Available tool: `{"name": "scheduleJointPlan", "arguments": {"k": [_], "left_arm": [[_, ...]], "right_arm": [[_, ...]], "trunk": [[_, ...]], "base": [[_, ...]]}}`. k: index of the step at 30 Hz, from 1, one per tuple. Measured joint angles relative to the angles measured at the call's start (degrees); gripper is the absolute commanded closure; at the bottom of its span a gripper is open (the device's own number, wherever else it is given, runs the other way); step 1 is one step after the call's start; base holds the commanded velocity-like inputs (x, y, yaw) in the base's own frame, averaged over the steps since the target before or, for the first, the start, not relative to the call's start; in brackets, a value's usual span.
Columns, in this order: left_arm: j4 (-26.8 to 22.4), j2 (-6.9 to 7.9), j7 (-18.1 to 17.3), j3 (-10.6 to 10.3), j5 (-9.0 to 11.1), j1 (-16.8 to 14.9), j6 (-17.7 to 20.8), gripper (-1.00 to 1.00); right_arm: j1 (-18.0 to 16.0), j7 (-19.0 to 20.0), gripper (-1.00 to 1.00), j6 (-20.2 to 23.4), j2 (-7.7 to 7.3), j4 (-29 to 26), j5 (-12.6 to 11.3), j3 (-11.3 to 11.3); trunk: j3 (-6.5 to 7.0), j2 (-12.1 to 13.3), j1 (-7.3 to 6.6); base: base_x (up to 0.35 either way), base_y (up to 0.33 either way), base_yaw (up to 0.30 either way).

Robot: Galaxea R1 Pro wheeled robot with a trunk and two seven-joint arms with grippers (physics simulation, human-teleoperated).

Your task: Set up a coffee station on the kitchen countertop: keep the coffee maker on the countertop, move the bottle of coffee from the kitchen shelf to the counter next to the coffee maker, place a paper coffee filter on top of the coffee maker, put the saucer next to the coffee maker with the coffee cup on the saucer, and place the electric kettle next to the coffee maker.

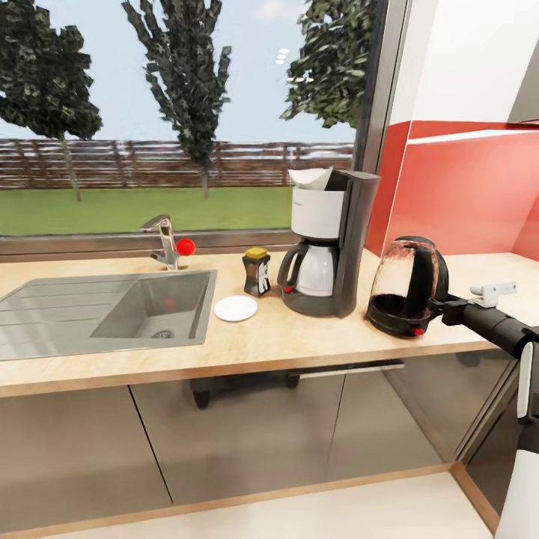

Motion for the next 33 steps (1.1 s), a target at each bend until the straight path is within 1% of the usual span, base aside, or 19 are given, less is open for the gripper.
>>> {"name": "scheduleJointPlan", "arguments": {"k": [1,5,9,25,26,27,33], "left_arm": [[0.0,0.00,0.0,0.0,0.0,0.0,0.0,-1.00],[0.0,0.00,0.0,0.0,0.0,0.0,0.0,-1.00],[0.0,0.00,0.0,0.0,0.0,0.0,0.0,-1.00],[0.0,0.00,-0.1,0.0,0.0,0.0,0.0,-1.00],[0.0,0.00,-0.1,0.0,0.0,0.0,0.0,-1.00],[0.0,0.00,-0.1,0.0,0.0,0.0,0.0,-1.00],[0.0,0.00,-0.1,0.1,0.0,0.0,0.0,-1.00]], "right_arm": [[0.0,0.0,1.00,-0.1,0.00,0.0,-0.2,0.0],[0.0,0.0,1.00,-0.1,0.00,0.0,-0.2,0.0],[0.0,0.0,1.00,-0.2,0.00,-0.6,-0.5,0.0],[0.0,-0.1,1.00,-0.1,0.01,-0.6,-0.5,0.0],[0.0,-0.1,-1.00,-0.1,0.01,-0.6,-0.5,0.0],[0.0,-0.1,-1.00,0.3,0.01,0.0,0.3,0.0],[0.0,-0.1,-1.00,0.3,0.01,0.0,0.3,0.0]], "trunk": [[-0.18,-0.4,0.22],[-0.18,-0.4,0.23],[-0.89,-2.0,1.10],[-0.90,-2.0,1.10],[-0.90,-2.0,1.10],[-0.91,-2.0,1.11],[-0.91,-2.0,1.11]], "base": [[0.000,0.000,0.000],[0.000,0.000,0.000],[0.000,0.000,0.000],[0.000,0.000,0.000],[0.000,0.000,0.000],[0.000,0.000,0.000],[0.000,0.000,0.000]]}}
